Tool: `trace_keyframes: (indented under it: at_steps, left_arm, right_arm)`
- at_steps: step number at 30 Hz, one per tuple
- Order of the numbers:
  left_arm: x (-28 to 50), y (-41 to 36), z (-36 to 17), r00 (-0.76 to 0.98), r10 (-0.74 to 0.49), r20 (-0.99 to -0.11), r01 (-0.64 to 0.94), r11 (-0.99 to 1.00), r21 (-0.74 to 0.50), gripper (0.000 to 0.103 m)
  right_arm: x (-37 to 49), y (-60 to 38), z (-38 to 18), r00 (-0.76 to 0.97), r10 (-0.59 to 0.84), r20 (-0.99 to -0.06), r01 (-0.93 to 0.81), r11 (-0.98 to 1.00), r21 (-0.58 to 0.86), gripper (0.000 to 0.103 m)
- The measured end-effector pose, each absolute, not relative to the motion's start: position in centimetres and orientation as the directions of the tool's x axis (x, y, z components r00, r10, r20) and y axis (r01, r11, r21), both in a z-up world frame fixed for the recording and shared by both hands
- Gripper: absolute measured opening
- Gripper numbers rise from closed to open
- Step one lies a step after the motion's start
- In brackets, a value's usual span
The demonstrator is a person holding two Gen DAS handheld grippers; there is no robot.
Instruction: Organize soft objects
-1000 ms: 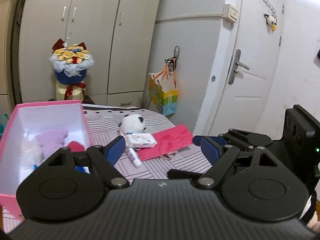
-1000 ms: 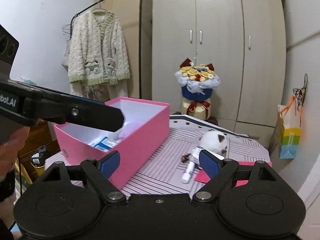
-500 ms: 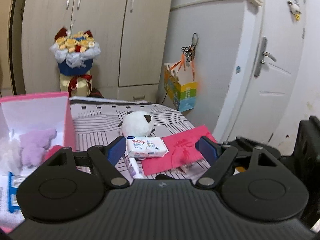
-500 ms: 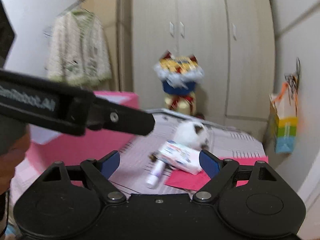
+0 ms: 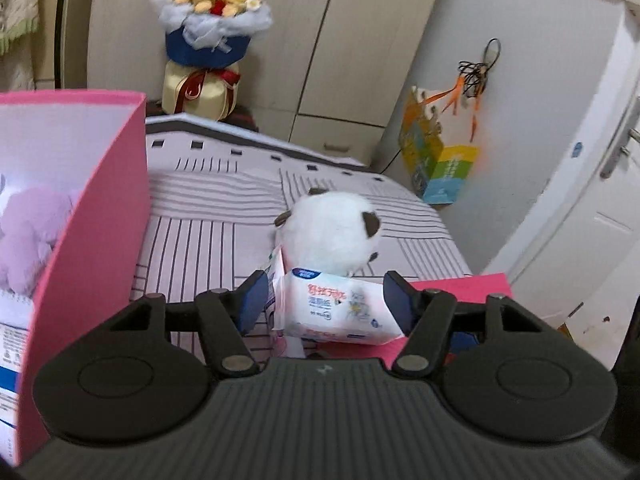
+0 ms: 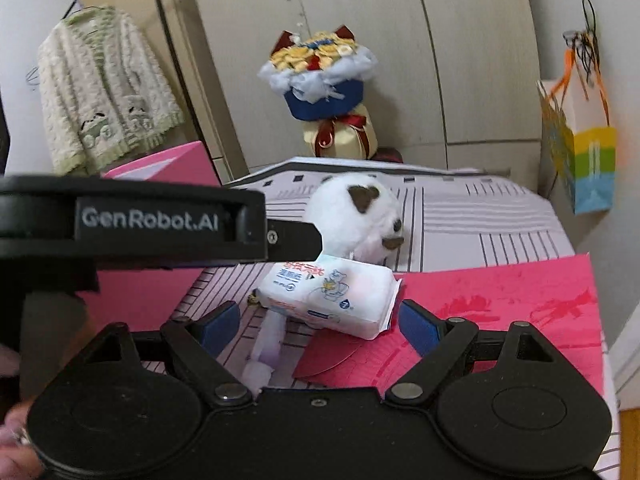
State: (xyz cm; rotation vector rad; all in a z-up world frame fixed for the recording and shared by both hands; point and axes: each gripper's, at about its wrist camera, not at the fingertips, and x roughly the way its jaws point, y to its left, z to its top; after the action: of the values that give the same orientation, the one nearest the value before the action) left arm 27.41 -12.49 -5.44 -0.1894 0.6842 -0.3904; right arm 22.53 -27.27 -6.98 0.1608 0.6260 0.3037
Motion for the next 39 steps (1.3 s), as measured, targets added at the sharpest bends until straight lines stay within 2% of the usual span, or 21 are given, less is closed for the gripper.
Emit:
trace_keyframes:
  at_steps: [6, 12, 24, 28, 39]
  left_arm:
    - [27.9, -13.0, -6.4, 0.671, -0.442, -0.594, 0.307, 0.896, -0.32, 0.051]
    - [27.2, -13.3, -6.3, 0.679, -0.436, -0.59, 0.333, 0.9, -0.282, 0.05]
    - [25.1, -12.9, -5.8, 0.676, -0.446, -0.586, 0.347, 0.895, -0.282, 0.05]
    - [24.3, -12.1, -5.4, 0.653, -0.49, -0.578, 0.355, 0.872, -0.338, 0.05]
    - [20.4, -10.5, -4.8, 0.598, -0.556, -0.577, 0.421, 0.831, -0.363, 0.05]
  right_arm:
    - [23.1, -26.9, -7.5, 0.765, 0.326, -0.555, -0.221, 0.943, 0.249, 0.088]
    - [23.0, -26.2, -7.9, 0.787, 0.278, -0.551, -0.205, 0.96, 0.191, 0.075]
    - [20.4, -25.7, -7.1, 0.824, 0.237, -0.514, -0.172, 0.97, 0.172, 0.074]
    - [19.0, -25.3, -6.6, 0.826, 0.215, -0.521, -0.164, 0.976, 0.142, 0.076]
    - [14.5, -24.1, -5.4, 0.825, 0.177, -0.537, -0.163, 0.984, 0.074, 0.076]
